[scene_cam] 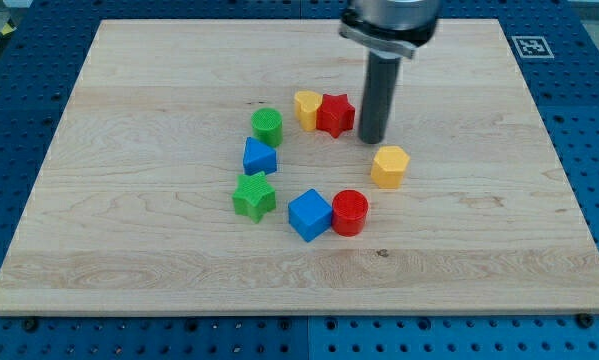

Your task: Slide the yellow heart down a bit

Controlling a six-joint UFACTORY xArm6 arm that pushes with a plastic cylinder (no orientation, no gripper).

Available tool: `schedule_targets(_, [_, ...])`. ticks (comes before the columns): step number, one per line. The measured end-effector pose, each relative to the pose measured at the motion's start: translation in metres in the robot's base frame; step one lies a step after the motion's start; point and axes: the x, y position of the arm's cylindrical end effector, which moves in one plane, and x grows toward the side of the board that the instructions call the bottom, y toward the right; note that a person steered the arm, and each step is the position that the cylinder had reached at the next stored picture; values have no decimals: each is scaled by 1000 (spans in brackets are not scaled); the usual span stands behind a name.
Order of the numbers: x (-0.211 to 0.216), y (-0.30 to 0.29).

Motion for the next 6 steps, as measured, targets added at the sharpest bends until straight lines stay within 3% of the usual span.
schedule_targets(1, [-22,41])
schedule_targets(2, [-76,46])
schedule_targets(3, [-97,13])
schedule_targets(4, [-96,-57])
schedule_targets(6, [-61,-111])
